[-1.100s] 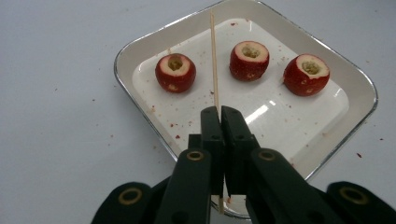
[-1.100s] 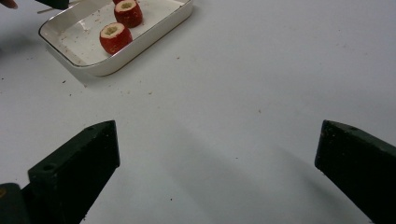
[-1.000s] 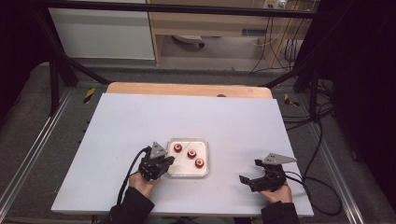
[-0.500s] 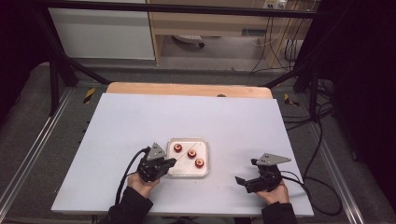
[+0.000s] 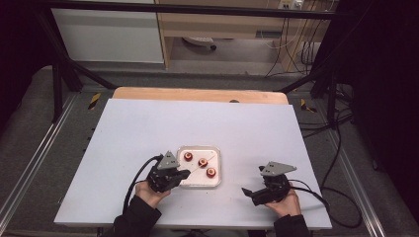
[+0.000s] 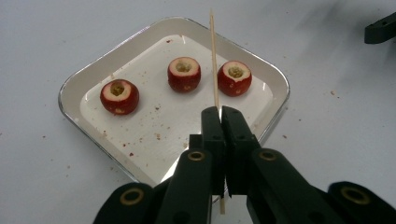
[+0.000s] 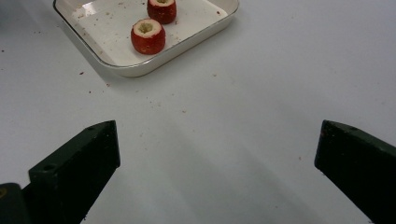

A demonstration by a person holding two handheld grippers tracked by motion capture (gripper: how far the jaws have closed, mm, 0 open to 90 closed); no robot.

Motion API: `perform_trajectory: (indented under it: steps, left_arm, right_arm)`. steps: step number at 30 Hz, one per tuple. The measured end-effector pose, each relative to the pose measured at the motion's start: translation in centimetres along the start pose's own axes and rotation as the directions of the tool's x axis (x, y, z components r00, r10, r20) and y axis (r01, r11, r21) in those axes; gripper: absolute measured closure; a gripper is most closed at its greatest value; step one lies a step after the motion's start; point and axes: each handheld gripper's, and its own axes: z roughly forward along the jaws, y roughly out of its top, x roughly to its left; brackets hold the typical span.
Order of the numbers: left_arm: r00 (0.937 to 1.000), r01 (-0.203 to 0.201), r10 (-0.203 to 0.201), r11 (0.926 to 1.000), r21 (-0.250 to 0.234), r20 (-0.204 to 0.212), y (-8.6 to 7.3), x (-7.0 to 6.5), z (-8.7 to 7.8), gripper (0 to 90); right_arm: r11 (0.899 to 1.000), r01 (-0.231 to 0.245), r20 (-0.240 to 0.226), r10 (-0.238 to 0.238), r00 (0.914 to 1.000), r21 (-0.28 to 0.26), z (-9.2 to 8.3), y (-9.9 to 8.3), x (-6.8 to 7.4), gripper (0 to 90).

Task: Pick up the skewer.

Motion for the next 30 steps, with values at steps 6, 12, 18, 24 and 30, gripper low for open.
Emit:
perform_trajectory:
  steps: [6,12,18,24,30]
  left_arm:
    - [0.9989,-0.046,0.046,0.9985,0.028,0.009,0.7,-0.2,-0.1,88.4]
    - [0.9960,-0.086,0.085,0.9947,0.056,0.027,1.4,-0.6,0.1,88.4]
    - [0.9906,-0.134,0.131,0.9869,0.090,0.039,2.4,-1.3,0.6,88.4]
    - [0.9844,-0.171,0.166,0.9793,0.107,0.059,3.2,-2.4,1.2,88.4]
    - [0.9787,-0.196,0.187,0.9738,0.115,0.084,3.8,-3.4,1.9,88.4]
  right_arm:
    - [0.997,0.075,0.015,-0.075,0.9971,0.028,0.5,1.3,0.9,0.8]
    - [0.985,0.160,0.030,-0.162,0.9864,0.063,1.1,2.3,1.9,1.3]
    - [0.969,0.233,0.026,-0.236,0.9715,0.087,1.6,3.4,2.9,3.5]
    - [0.943,0.317,0.025,-0.321,0.9468,0.098,1.8,4.2,3.9,8.9]
    - [0.910,0.400,0.025,-0.405,0.9140,0.107,1.9,4.9,4.8,16.2]
